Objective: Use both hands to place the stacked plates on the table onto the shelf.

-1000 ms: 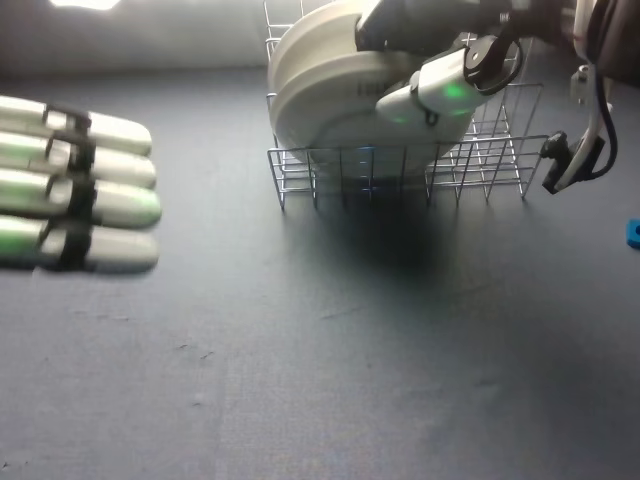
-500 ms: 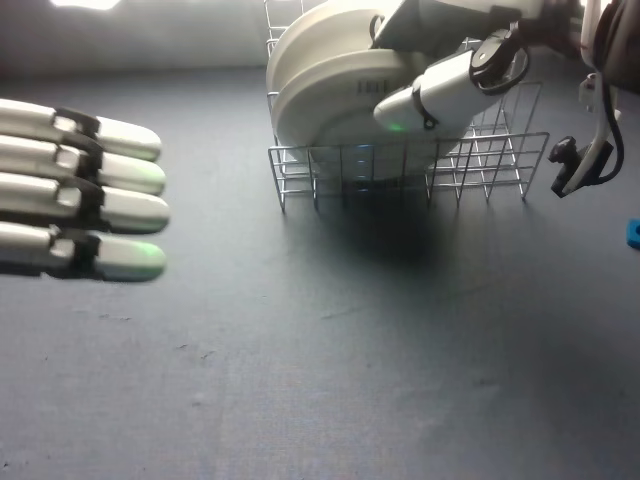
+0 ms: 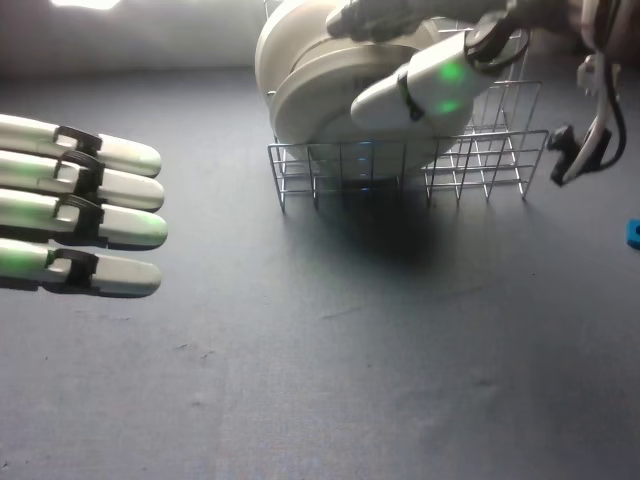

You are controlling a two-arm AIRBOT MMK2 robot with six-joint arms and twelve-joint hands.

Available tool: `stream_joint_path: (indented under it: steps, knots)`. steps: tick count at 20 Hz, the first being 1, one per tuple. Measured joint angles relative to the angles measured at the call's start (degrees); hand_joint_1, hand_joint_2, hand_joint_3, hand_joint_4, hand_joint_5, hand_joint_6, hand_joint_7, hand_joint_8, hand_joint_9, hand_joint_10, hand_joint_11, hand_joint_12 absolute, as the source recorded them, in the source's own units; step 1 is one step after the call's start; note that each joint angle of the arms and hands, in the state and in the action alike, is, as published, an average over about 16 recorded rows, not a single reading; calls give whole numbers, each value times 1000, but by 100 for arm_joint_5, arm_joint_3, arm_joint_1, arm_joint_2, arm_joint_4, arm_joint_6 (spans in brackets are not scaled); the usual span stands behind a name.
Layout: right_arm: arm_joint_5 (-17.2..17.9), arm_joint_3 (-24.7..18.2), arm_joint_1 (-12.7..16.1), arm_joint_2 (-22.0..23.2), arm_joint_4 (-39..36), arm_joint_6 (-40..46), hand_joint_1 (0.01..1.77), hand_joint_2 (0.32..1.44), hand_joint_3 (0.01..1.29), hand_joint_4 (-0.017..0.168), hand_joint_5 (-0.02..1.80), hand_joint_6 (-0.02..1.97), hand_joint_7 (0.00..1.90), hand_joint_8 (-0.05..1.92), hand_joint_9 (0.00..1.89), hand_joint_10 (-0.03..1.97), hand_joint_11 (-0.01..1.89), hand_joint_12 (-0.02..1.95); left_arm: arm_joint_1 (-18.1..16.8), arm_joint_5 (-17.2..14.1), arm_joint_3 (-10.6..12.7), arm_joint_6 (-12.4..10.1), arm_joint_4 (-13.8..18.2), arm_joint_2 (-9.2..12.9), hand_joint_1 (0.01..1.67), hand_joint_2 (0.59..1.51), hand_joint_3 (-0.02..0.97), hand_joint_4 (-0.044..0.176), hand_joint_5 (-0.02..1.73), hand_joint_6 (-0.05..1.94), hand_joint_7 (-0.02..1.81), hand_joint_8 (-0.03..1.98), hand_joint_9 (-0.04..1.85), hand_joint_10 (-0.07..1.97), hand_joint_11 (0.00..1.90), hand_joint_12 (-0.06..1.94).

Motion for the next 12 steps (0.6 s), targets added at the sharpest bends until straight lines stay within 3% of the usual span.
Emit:
stream_joint_path:
  steps: [10,12]
  knots:
    - [-141,-690,338,619,-71,-94,691,980,12,-6,496,28,553,7,560,22,164,1021,-9,-38,18,38,-5,-5,23,1114,20,5,107,9,57,3,37,11,25,21]
    - [-169,-911,390,806,-168,-122,641,984,12,-6,537,36,596,35,596,51,196,1053,-16,-43,18,40,-1,-5,23,1121,20,5,163,16,115,39,91,56,44,111]
